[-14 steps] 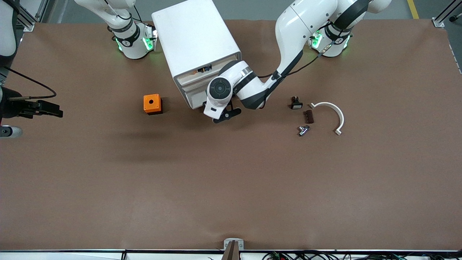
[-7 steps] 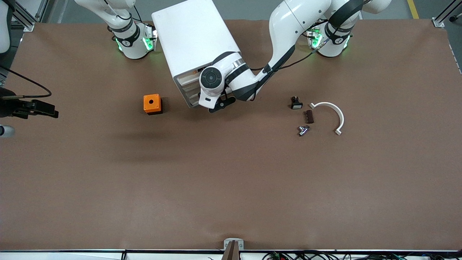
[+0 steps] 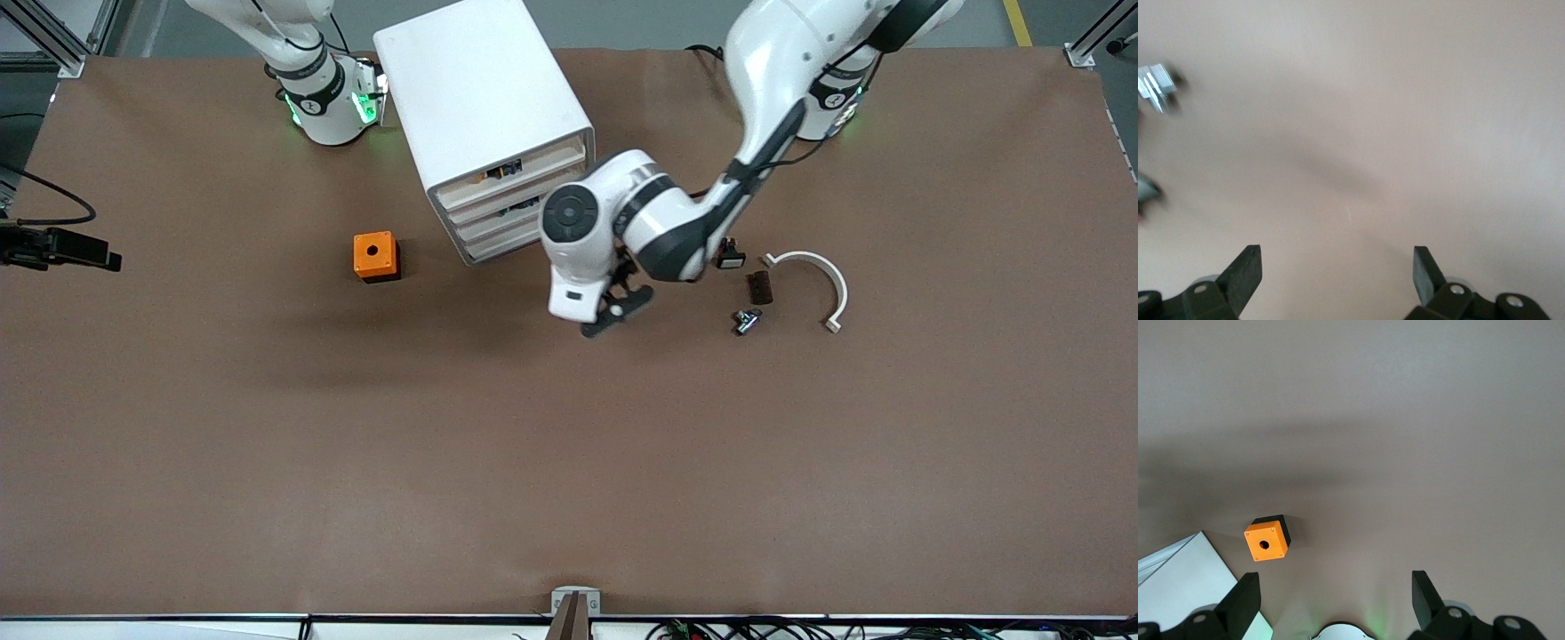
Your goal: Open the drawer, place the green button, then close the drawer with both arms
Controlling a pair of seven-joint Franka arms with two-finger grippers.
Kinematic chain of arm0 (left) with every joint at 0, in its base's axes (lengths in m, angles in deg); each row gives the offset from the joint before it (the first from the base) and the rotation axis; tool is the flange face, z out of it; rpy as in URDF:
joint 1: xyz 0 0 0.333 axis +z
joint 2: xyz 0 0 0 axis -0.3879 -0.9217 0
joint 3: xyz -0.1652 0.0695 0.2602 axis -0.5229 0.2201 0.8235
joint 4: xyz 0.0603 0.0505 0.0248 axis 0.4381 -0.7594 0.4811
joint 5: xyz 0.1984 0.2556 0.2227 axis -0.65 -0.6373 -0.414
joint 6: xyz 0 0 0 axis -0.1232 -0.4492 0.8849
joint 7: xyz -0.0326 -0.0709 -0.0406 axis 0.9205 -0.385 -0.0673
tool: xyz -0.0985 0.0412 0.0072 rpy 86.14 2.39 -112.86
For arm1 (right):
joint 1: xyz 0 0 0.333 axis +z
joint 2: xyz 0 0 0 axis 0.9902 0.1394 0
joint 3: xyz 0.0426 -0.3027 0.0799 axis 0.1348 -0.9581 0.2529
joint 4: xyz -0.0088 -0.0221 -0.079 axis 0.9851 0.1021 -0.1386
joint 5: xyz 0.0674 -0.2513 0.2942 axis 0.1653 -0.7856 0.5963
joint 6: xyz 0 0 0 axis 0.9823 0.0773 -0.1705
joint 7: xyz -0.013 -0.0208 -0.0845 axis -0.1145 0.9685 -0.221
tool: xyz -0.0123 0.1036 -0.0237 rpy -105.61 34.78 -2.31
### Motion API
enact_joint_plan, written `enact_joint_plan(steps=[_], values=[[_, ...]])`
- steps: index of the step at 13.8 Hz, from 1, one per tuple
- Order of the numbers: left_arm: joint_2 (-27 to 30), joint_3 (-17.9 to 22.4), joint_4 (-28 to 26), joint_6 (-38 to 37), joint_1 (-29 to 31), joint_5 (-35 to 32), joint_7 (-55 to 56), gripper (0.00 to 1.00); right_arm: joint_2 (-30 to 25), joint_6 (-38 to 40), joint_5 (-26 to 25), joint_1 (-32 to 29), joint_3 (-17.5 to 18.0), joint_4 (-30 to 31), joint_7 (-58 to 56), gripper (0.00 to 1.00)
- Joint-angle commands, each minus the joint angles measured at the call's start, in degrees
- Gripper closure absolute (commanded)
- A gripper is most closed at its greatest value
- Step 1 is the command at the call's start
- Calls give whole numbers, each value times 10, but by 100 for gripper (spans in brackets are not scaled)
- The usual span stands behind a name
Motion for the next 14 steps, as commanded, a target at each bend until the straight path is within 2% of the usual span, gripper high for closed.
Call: enact_joint_plan(steps=[1, 5, 9, 12, 13, 14], values=[[69, -3, -15, -54, 80, -16, -110, 0, -34, 4, 10, -16, 9, 2, -2, 0], [143, 0, -15, -132, 184, -15, -266, 0, -64, -24, 0, -14, 11, 32, -51, 0], [208, 0, -15, -179, 255, -14, -374, 0, -113, -76, -7, -11, 13, 108, -79, 0], [253, 3, -17, -192, 296, -9, -472, 0, -124, -79, -6, 13, 20, 120, -72, 0], [273, 13, -22, -192, 303, 5, -512, 0, -125, -80, -6, 20, 20, 120, -72, 0], [290, 44, -27, -192, 301, 33, -538, 0, -125, -80, -7, 26, 20, 120, -64, 0]])
